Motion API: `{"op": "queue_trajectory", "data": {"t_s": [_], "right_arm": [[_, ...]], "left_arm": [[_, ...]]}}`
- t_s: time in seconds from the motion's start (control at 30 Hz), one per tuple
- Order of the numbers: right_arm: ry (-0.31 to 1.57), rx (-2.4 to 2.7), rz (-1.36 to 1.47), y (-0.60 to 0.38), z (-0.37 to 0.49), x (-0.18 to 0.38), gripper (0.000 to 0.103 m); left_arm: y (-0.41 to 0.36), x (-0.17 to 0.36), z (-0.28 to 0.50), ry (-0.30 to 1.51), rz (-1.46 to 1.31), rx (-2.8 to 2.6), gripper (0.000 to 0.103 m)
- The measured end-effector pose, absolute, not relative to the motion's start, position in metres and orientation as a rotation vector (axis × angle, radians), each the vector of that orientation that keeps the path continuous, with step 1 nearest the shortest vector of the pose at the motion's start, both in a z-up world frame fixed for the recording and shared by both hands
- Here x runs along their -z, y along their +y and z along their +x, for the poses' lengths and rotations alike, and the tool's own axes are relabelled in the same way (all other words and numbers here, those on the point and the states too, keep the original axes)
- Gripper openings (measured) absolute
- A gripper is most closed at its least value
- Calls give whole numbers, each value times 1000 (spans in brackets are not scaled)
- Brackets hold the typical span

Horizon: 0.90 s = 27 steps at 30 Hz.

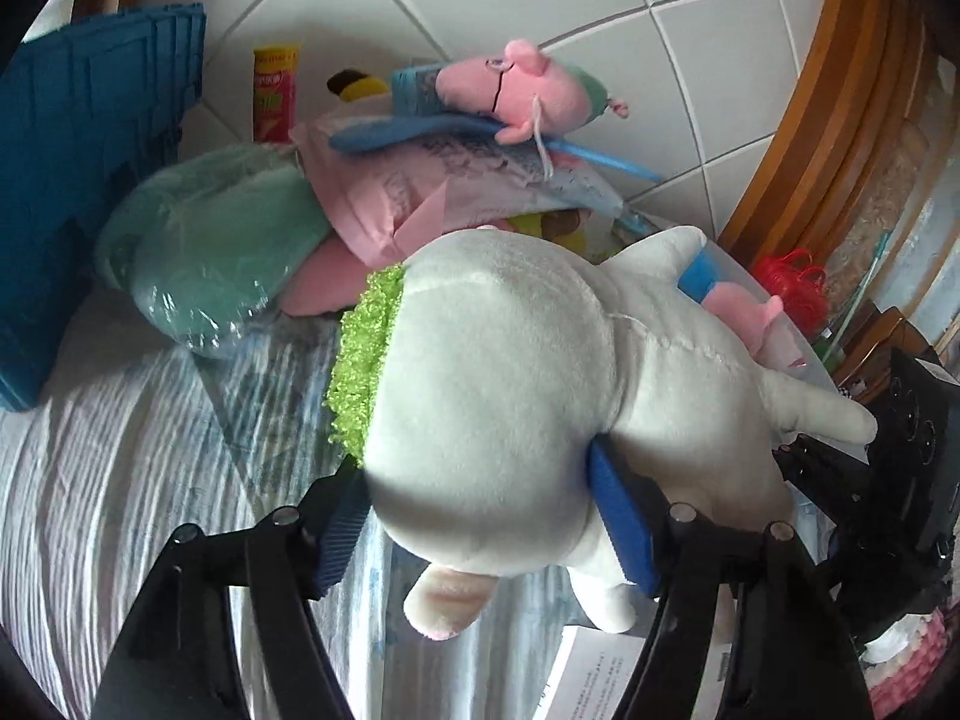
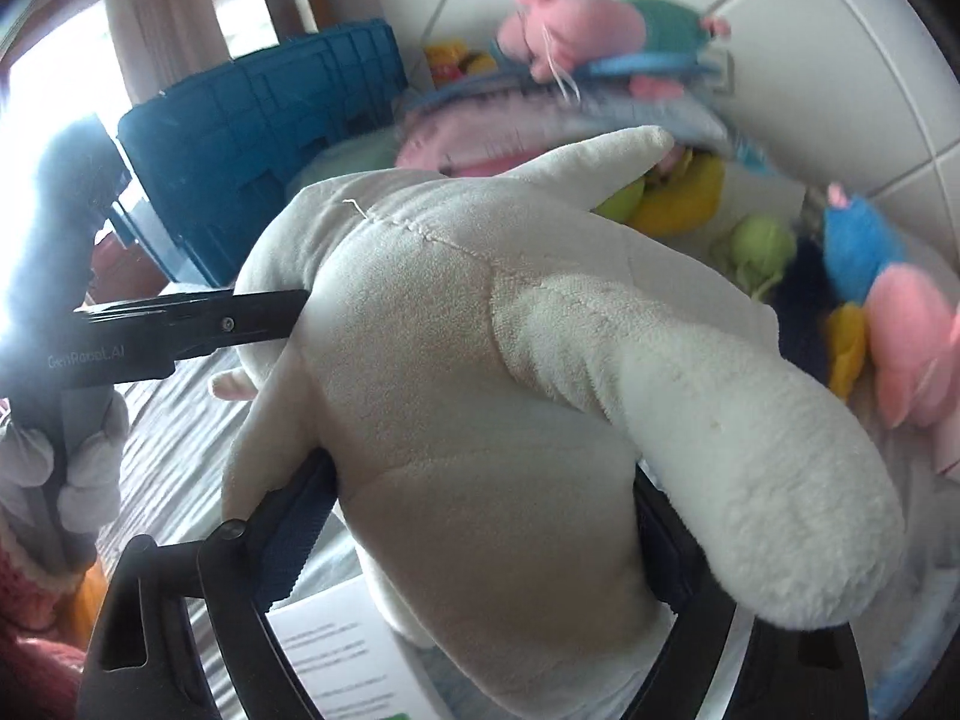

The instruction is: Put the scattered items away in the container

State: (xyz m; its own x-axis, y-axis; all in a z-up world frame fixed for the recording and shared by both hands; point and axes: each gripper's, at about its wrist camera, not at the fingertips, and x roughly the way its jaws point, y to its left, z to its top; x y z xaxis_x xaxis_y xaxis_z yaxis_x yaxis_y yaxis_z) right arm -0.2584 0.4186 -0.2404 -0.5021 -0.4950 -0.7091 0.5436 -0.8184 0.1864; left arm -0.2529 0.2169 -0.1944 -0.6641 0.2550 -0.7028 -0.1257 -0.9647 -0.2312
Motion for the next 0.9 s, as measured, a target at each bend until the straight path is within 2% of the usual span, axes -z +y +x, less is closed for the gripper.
{"op": "queue_trajectory", "data": {"t_s": [0.3,0.37,0.4,0.5,0.57,0.6,0.67,0.7,0.73,0.9], "right_arm": [[161,2352,892,428,-203,149,89],[173,2356,863,428,-190,136,89],[175,2354,846,427,-186,131,89],[202,2355,866,415,-183,125,63],[235,2361,916,406,-185,125,53],[217,2368,970,405,-191,134,53],[126,2397,1055,424,-200,153,52],[44,2380,1089,438,-203,161,51],[11,2379,1116,447,-204,167,51],[-67,2393,1222,478,-203,193,51]], "left_arm": [[228,109,-191,-173,-1050,-2780,68],[231,99,-180,-166,-1036,-2759,55],[235,98,-177,-158,-1051,-2744,41],[249,100,-172,-121,-1127,-2697,40],[243,108,-171,-141,-1171,-2703,40],[236,114,-172,-139,-1206,-2720,41],[218,128,-175,-122,-1277,-2758,57],[210,135,-176,-139,-1301,-2764,76],[202,143,-178,-166,-1326,-2766,85],[200,173,-182,-177,-1398,-2719,87]]}}
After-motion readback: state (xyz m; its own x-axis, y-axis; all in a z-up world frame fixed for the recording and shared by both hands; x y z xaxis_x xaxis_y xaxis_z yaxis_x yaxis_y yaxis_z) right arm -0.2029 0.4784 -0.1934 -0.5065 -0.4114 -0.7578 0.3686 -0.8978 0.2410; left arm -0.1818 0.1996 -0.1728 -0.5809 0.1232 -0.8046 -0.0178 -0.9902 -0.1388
